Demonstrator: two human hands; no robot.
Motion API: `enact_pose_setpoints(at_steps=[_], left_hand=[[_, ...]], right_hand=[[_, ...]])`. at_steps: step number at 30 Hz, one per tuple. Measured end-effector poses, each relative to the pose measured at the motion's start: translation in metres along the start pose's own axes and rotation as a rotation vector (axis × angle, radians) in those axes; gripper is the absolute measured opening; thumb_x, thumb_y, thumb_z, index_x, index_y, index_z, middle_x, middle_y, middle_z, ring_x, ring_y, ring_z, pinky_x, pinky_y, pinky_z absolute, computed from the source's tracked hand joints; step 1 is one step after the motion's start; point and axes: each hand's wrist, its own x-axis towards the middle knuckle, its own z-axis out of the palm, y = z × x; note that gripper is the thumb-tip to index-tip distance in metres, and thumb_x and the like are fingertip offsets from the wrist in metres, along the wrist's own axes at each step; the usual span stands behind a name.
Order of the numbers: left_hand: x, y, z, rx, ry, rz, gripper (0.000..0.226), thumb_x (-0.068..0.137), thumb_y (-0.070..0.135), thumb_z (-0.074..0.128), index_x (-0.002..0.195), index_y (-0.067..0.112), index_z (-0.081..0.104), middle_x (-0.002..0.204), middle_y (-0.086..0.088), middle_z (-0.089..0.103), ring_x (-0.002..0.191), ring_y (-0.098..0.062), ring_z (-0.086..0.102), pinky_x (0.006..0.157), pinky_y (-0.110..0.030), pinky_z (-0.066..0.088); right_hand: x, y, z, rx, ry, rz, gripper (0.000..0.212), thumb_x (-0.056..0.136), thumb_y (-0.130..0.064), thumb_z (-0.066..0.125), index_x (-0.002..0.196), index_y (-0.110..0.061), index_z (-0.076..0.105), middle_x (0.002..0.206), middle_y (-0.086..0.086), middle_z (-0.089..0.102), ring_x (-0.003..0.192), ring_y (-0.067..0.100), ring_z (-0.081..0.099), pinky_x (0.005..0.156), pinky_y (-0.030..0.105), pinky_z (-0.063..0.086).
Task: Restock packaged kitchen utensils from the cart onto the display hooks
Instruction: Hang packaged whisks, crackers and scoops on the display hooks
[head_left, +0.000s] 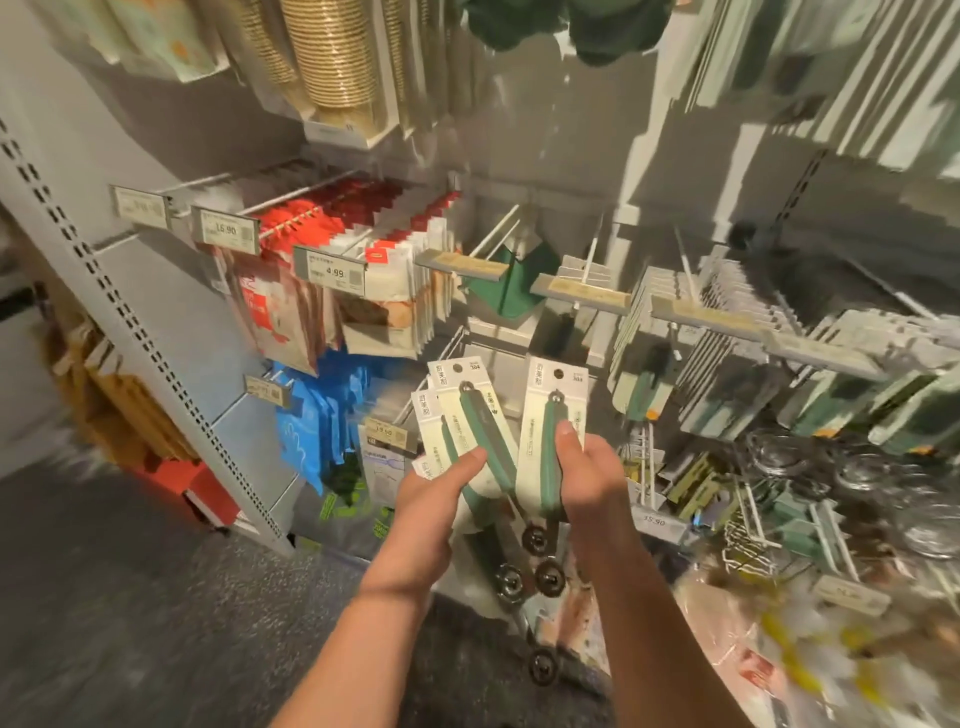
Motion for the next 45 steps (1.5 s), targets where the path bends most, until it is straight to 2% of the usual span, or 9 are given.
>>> enact_pose_setpoints(at_steps=[3,10,16,19,24,27,33,39,45], left_hand=[[0.014,-0.002,0.005,-0.012,0.065,-0.007,0.037,0.095,0.019,0.073,0.131,0.022,0.068,0.122,0.006,0.076,0.114,-0.013,0.071,0.108,-0.043,0.051],[0.036,-0.012,0.007,-0.042,0.120,-0.055,0.035,0.092,0.013,0.075,0.126,0.018,0.070,0.120,-0.005,0.076,0.113,-0.027,0.073,0.107,-0.050,0.052],[0.039,-0.007,0.015,0.008,0.151,0.022,0.030,0.092,0.006,0.074,0.119,0.018,0.071,0.109,0.000,0.080,0.099,-0.017,0.077,0.080,-0.031,0.063],[0.041,-0.001,0.017,-0.002,0.176,0.026,0.026,0.092,0.003,0.073,0.112,0.019,0.072,0.103,0.000,0.080,0.092,-0.015,0.078,0.065,-0.021,0.060],[0.042,0.004,0.020,0.039,0.184,0.065,0.029,0.090,0.002,0.075,0.113,0.019,0.073,0.105,0.000,0.080,0.098,-0.018,0.077,0.077,-0.028,0.060],[0.043,0.005,0.022,0.060,0.199,0.066,0.030,0.088,0.003,0.077,0.113,0.019,0.074,0.107,0.000,0.080,0.102,-0.020,0.076,0.091,-0.037,0.058],[0.041,0.001,0.020,0.042,0.218,0.050,0.032,0.088,0.005,0.078,0.116,0.021,0.073,0.111,-0.003,0.079,0.106,-0.026,0.075,0.100,-0.052,0.056],[0.039,-0.006,0.026,-0.034,0.249,0.024,0.025,0.090,0.006,0.076,0.113,0.016,0.075,0.111,-0.004,0.079,0.106,-0.023,0.075,0.099,-0.042,0.056],[0.030,0.002,0.019,-0.033,0.170,-0.010,0.023,0.097,0.009,0.068,0.119,0.015,0.071,0.111,-0.002,0.079,0.102,-0.015,0.076,0.077,-0.022,0.060]], right_hand=[[0.001,-0.001,-0.008,0.032,-0.002,-0.159,0.036,0.106,-0.032,0.057,0.090,0.001,0.058,0.075,0.006,0.054,0.065,0.018,0.050,0.055,0.025,0.042],[0.004,-0.014,-0.015,0.081,0.014,-0.405,0.037,0.099,-0.039,0.059,0.091,-0.003,0.061,0.080,0.034,0.056,0.064,0.048,0.052,0.056,0.055,0.045],[0.022,-0.036,-0.019,0.005,-0.004,-0.343,0.039,0.105,-0.035,0.056,0.100,0.004,0.057,0.089,0.023,0.060,0.075,0.019,0.052,0.063,0.022,0.041],[0.034,-0.037,-0.014,-0.064,0.054,-0.273,0.038,0.105,-0.039,0.055,0.101,-0.001,0.055,0.094,0.013,0.063,0.087,0.025,0.061,0.075,0.034,0.044],[0.056,-0.048,-0.009,-0.137,0.111,-0.206,0.040,0.103,-0.048,0.054,0.109,-0.009,0.060,0.094,0.000,0.063,0.088,0.020,0.060,0.077,0.031,0.041],[0.075,-0.054,-0.009,-0.182,0.132,-0.192,0.040,0.103,-0.044,0.056,0.079,-0.012,0.053,0.074,0.001,0.052,0.074,0.024,0.051,0.058,0.032,0.034],[0.073,-0.042,-0.015,-0.084,-0.085,0.012,0.065,0.104,-0.044,0.055,0.155,-0.007,0.038,0.154,0.009,0.048,0.142,0.030,0.045,0.113,0.037,0.036],[0.022,-0.018,0.007,0.102,-0.454,-0.017,0.029,0.108,-0.028,0.052,0.106,-0.011,0.077,0.099,0.017,0.077,0.084,0.031,0.072,0.066,0.037,0.062],[0.017,-0.007,0.015,0.111,-0.410,-0.150,0.029,0.105,-0.026,0.057,0.094,-0.014,0.080,0.079,0.013,0.075,0.066,0.033,0.068,0.060,0.042,0.060]])
